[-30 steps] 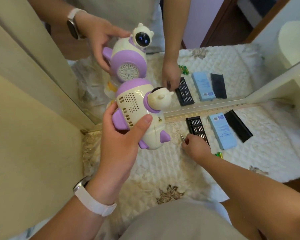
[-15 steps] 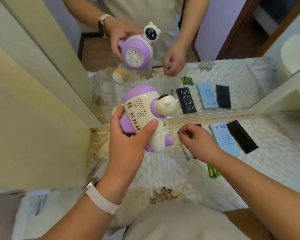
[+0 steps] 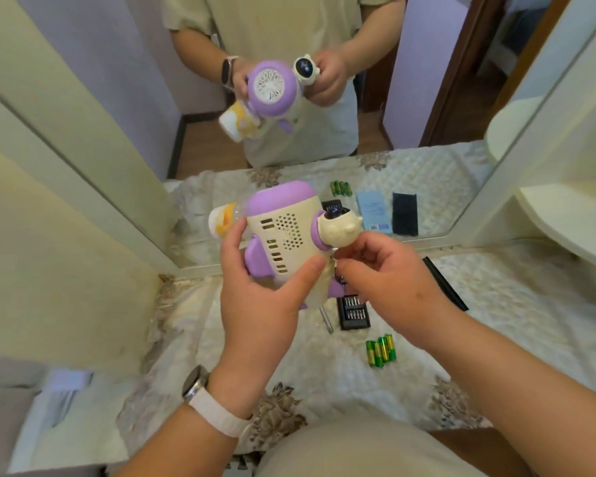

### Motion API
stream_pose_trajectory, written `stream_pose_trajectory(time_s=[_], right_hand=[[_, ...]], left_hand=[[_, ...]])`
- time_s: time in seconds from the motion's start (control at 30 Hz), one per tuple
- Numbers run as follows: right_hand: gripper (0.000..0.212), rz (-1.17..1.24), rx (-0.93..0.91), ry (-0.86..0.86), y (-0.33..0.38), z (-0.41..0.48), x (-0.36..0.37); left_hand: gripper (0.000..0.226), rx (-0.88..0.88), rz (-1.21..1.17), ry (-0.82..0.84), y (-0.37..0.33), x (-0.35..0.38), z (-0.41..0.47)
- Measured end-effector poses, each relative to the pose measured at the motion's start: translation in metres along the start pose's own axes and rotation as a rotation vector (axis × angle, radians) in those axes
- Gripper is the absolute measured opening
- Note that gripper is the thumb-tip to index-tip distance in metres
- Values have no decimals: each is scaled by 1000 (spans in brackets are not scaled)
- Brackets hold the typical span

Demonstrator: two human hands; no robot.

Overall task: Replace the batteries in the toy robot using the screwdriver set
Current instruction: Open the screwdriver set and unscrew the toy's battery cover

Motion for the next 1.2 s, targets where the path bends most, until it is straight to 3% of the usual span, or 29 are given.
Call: stream_pose_trajectory(time_s=[0.6, 1.2], right_hand=[[8, -66, -28, -107, -5, -26, -115], [15, 62, 130, -3, -52, 18, -144]], left_hand=[[82, 18, 124, 20, -46, 97, -57], [76, -133, 61, 140, -12, 154, -28]])
Point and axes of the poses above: each hand's wrist, its own z-axis towards the middle knuckle, its own x-axis out of the palm, y = z × x, the point moved 10 cm from there along z, towards the middle knuckle, and after that the axes turned 10 degrees about z, right-handed, at the moved point
